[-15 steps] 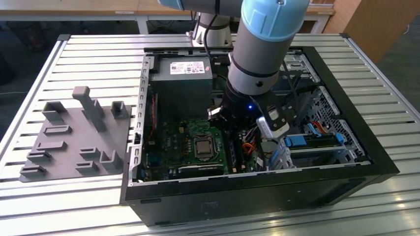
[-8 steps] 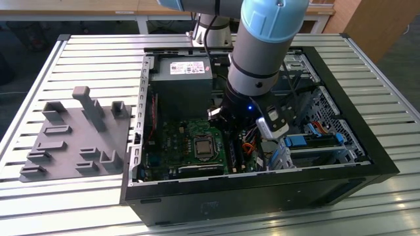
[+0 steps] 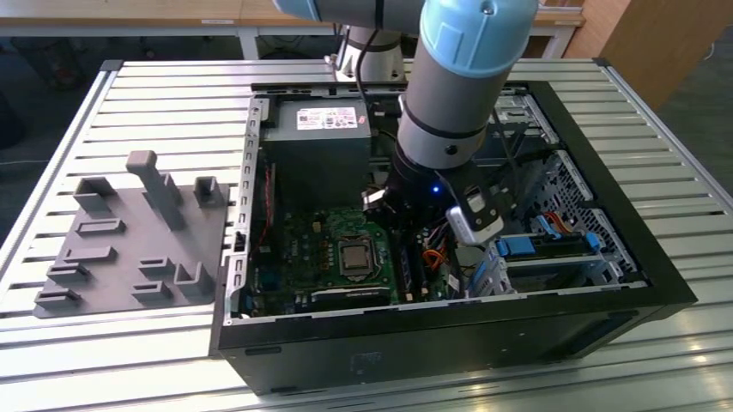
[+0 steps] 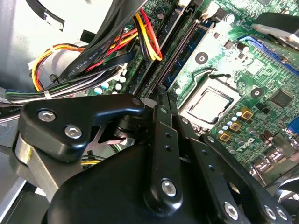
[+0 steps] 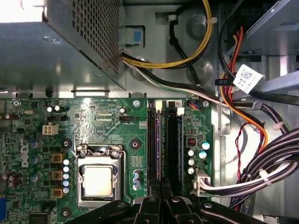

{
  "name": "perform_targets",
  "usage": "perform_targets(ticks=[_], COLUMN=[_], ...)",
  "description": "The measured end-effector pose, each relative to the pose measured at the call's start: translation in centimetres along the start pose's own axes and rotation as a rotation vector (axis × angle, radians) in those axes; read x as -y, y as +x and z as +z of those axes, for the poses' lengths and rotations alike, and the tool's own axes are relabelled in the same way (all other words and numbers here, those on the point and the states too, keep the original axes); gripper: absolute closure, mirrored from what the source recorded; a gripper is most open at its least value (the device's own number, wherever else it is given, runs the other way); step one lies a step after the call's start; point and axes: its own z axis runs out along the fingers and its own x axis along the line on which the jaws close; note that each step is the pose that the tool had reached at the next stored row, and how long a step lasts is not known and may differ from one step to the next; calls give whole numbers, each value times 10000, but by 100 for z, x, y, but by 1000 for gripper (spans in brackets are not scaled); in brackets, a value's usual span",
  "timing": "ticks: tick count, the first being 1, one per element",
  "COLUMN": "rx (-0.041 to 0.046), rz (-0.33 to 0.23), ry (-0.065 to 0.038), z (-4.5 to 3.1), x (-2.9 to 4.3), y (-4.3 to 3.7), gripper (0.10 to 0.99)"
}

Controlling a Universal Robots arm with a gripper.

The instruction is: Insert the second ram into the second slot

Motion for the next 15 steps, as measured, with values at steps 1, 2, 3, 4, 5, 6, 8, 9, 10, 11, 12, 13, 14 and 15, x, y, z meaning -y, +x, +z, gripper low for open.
perform_targets(ticks=[1,2,3,4,5,6,8,9,10,11,12,13,14,15], rx=[0,0,1,1,1,1,1,1,1,1,1,1,1,1], rz=[2,5,8,11,13,16,20,21,23,24,24,24,24,24], ry=[-1,-1,-1,-1,-1,-1,-2,-2,0,1,0,-1,-1,-1], z=[3,5,8,10,13,16,22,25,25,25,26,26,27,27], x=[0,0,0,0,0,0,1,1,1,1,1,1,1,1], y=[0,0,0,0,-1,-1,-1,-1,-1,-1,-1,-1,-1,-1], gripper=[969,969,969,969,969,969,969,969,969,969,969,969,969,969])
